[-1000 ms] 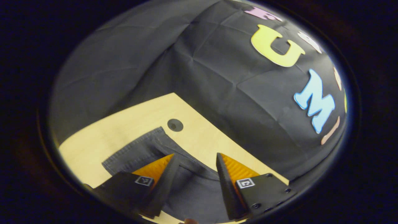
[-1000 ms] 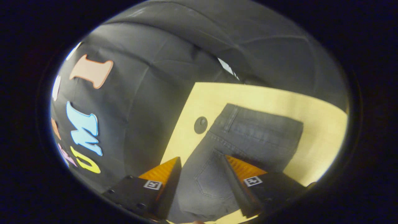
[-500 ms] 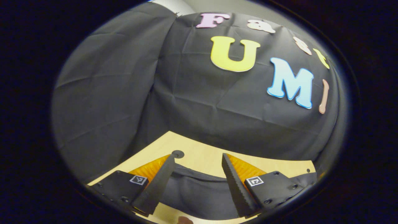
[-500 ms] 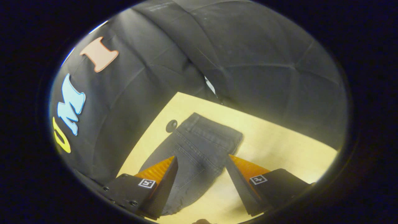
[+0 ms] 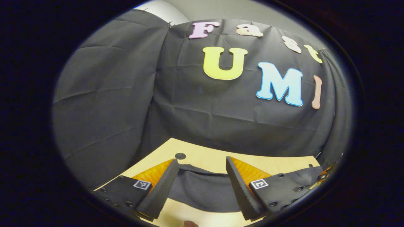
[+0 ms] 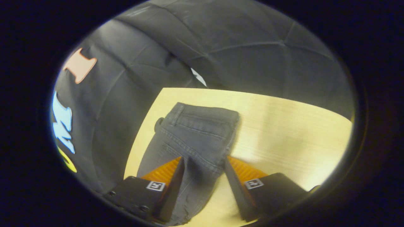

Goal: Grasp the waist and the cuffs of the jeans and fold them to make the two legs overlap; first hold the waist and fold one-third of the jeans toward the cuffs, then hold the cuffs and fold the remaining one-third in the same direction to finish folding.

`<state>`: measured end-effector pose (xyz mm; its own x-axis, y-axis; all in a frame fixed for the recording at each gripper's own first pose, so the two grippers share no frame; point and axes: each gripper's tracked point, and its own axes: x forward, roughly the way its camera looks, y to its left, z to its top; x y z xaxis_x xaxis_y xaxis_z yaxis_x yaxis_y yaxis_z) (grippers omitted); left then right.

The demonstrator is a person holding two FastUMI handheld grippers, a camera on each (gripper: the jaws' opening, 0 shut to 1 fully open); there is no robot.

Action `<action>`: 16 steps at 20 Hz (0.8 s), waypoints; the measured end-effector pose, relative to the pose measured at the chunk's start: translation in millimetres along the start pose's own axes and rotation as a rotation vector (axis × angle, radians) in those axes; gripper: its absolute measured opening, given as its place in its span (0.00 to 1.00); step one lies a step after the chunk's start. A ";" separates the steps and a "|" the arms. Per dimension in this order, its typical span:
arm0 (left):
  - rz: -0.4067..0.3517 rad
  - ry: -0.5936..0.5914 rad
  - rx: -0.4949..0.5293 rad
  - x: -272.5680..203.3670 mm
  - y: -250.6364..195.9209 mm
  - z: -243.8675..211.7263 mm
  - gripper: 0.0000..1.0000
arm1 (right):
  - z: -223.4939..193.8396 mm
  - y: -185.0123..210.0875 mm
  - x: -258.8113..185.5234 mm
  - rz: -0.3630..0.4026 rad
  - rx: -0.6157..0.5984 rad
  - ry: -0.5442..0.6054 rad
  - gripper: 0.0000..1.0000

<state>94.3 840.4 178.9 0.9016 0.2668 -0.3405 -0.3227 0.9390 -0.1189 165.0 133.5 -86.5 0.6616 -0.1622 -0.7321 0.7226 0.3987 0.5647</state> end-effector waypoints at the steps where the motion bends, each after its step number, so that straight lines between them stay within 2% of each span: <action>1: 0.002 0.005 0.001 -4.0 -2.2 -4.6 0.99 | -0.7 -2.4 -1.4 0.029 0.033 0.009 0.50; 2: 0.000 0.013 0.000 -6.4 -4.3 -9.1 0.99 | 0.0 -1.9 2.0 0.057 0.056 0.017 0.41; 4: -0.002 0.030 -0.008 -6.0 -6.1 -19.2 0.98 | -2.1 -2.1 -1.1 0.086 0.047 0.024 0.33; 6: -0.004 0.055 -0.015 -5.4 -9.8 -28.0 0.98 | 0.8 -5.2 -3.0 0.075 -0.003 0.008 0.21; 8: -0.020 0.064 -0.018 -4.6 -18.0 -30.2 0.99 | 4.4 -0.9 -6.8 0.080 -0.062 -0.030 0.20; 9: -0.029 0.062 -0.013 -6.0 -23.5 -30.1 0.99 | 6.0 0.1 -11.5 0.085 -0.099 -0.053 0.14; 10: -0.040 0.059 -0.006 -6.0 -28.6 -29.2 0.99 | 9.2 1.5 -16.9 0.090 -0.138 -0.074 0.18; 12: -0.061 0.051 0.010 -6.6 -38.2 -28.1 0.99 | 15.9 1.3 -35.1 0.101 -0.194 -0.108 0.18; 15: -0.097 0.028 0.019 -12.6 -50.7 -23.9 0.99 | 23.9 12.7 -44.1 0.129 -0.242 -0.163 0.18; 16: -0.107 0.021 0.025 -14.8 -54.6 -23.0 0.99 | 26.0 16.6 -46.1 0.141 -0.262 -0.183 0.14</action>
<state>91.9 780.1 169.0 0.9243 0.1601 -0.3465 -0.2172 0.9671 -0.1327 151.7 124.1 -33.5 0.7932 -0.2386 -0.5603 0.5615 0.6427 0.5212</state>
